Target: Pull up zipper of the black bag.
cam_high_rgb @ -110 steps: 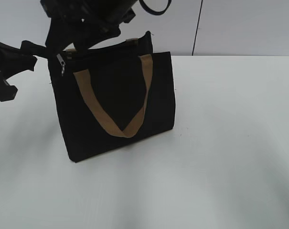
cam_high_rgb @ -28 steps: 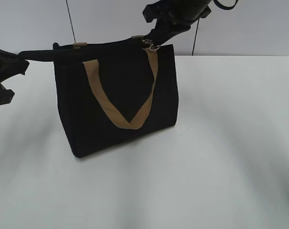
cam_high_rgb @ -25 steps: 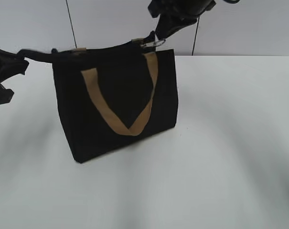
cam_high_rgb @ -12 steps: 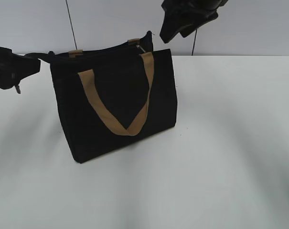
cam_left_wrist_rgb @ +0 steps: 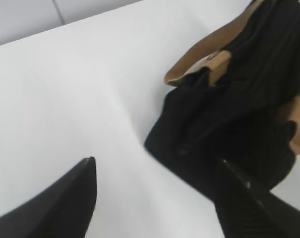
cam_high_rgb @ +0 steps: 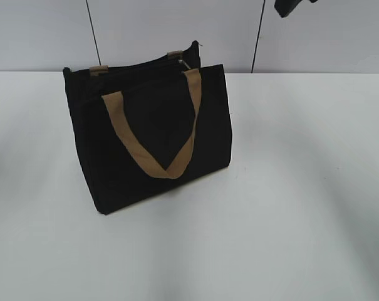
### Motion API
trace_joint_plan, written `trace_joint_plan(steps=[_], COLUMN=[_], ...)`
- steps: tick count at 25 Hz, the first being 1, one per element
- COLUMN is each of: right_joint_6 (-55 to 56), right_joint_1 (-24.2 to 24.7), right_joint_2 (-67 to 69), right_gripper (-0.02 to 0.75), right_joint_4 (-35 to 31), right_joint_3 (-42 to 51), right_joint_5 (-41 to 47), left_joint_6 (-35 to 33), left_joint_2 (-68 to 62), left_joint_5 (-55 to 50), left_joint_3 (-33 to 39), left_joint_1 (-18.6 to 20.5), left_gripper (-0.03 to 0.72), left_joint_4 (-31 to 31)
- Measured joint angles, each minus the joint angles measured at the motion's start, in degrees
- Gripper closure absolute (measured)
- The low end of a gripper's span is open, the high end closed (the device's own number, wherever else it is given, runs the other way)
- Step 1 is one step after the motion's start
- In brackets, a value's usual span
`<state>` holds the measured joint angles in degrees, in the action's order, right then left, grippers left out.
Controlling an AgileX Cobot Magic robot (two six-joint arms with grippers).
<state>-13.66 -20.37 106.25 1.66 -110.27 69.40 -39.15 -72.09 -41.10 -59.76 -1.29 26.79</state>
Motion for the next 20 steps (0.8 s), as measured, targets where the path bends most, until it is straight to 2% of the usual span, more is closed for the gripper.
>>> trace_joint_plan(steps=[4, 6, 9, 13, 20], right_joint_6=[3.15, 4.66, 5.47, 5.73, 5.85], right_joint_1=[0.86, 2.34, 5.27, 8.04, 8.51], right_joint_2=[-3.55, -6.45, -12.12, -22.38, -43.65], right_gripper=[0.296, 0.296, 0.296, 0.296, 0.296], right_joint_4=[0.68, 0.73, 0.76, 0.59, -2.05], right_joint_3=[0.78, 3.69, 11.51, 25.18, 48.82], right_joint_5=[0.05, 0.05, -0.90, -4.77, -12.39], left_joint_6=[17.24, 23.27, 27.27, 28.49, 28.71], left_joint_2=[0.00, 0.00, 0.00, 1.98, 16.92], left_joint_5=[-7.47, -11.32, -15.81, -17.79, -16.12], left_joint_3=[-7.78, -9.89, -10.68, -9.29, 5.77], left_joint_1=[1.62, 1.83, 1.87, 1.94, 1.94], left_gripper=[0.145, 0.146, 0.148, 0.154, 0.158], left_joint_4=[-14.14, -19.28, -24.48, -24.37, -20.38])
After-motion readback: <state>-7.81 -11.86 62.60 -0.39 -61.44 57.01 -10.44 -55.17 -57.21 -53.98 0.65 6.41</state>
